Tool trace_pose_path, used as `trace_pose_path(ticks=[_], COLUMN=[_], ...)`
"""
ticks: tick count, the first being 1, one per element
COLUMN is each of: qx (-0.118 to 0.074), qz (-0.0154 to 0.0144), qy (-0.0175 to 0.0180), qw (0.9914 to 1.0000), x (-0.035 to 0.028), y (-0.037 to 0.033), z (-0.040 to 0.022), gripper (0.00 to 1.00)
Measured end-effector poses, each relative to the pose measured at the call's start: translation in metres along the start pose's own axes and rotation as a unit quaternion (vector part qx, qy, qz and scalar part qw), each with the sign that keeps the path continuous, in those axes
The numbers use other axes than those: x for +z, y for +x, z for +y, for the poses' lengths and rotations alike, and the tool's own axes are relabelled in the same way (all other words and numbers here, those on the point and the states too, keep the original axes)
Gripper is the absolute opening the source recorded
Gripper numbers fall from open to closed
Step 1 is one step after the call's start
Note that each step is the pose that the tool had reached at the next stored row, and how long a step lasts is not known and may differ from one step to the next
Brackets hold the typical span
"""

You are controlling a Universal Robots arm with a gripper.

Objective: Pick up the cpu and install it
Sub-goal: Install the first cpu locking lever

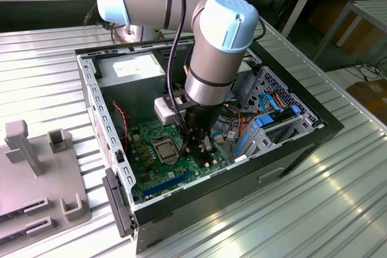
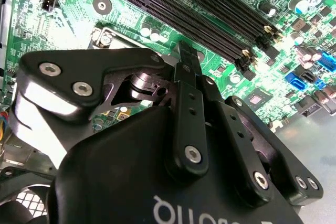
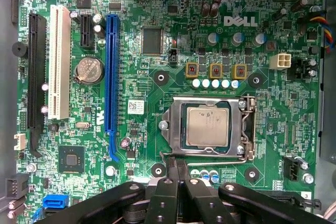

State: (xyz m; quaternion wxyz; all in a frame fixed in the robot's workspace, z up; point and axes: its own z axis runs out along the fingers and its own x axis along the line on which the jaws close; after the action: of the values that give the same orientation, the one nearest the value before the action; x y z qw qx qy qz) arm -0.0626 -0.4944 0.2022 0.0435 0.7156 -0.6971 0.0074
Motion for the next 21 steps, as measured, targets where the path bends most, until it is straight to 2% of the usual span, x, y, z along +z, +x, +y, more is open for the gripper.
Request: trace_pose_path(ticks=[5, 10, 21], qx=[0.000, 0.000, 0.000], qz=[0.0012, 0.0037, 0.0068], qy=[-0.0001, -0.0002, -0.0004], qw=[1.00000, 0.99999, 0.99998], x=[0.0012, 0.0026, 0.0114], y=[-0.0001, -0.0001, -0.0007], z=[-0.0015, -0.0037, -0.0051], gripper=[0.11, 0.11, 0.11])
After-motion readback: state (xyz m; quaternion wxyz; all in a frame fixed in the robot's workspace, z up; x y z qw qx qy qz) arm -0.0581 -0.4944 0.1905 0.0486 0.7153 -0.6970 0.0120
